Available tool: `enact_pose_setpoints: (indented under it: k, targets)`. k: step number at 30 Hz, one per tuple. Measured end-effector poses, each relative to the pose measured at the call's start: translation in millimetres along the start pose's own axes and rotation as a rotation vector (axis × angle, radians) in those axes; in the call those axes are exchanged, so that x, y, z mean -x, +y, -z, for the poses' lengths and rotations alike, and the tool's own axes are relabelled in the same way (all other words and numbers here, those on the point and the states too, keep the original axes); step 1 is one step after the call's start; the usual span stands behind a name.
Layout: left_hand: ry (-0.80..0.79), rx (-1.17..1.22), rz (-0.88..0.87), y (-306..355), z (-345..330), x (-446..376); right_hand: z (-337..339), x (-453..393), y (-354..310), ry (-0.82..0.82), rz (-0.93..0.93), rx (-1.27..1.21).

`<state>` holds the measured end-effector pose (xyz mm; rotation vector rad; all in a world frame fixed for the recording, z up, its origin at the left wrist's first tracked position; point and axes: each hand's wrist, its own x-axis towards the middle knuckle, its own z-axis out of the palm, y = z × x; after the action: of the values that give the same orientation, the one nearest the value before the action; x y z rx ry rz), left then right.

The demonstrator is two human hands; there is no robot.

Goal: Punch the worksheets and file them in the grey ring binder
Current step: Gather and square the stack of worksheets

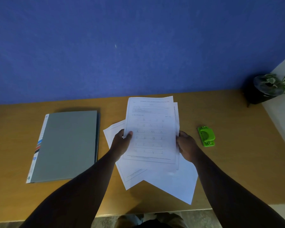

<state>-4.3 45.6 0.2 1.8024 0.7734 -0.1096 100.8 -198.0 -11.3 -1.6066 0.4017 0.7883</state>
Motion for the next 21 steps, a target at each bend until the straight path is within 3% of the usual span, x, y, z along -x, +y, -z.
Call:
enact_pose_setpoints:
  k: [15, 17, 21]
  targets:
    - [-0.031, 0.077, 0.044, -7, -4, -9, 5, -1, 6, -0.098, -0.055, -0.197]
    - [-0.037, 0.092, 0.056, -7, -7, -8, 6, 1, 9, -0.106, -0.045, -0.101]
    - [-0.041, 0.033, 0.076, -8, -10, -6, 9, 0, 19, 0.053, 0.042, 0.207]
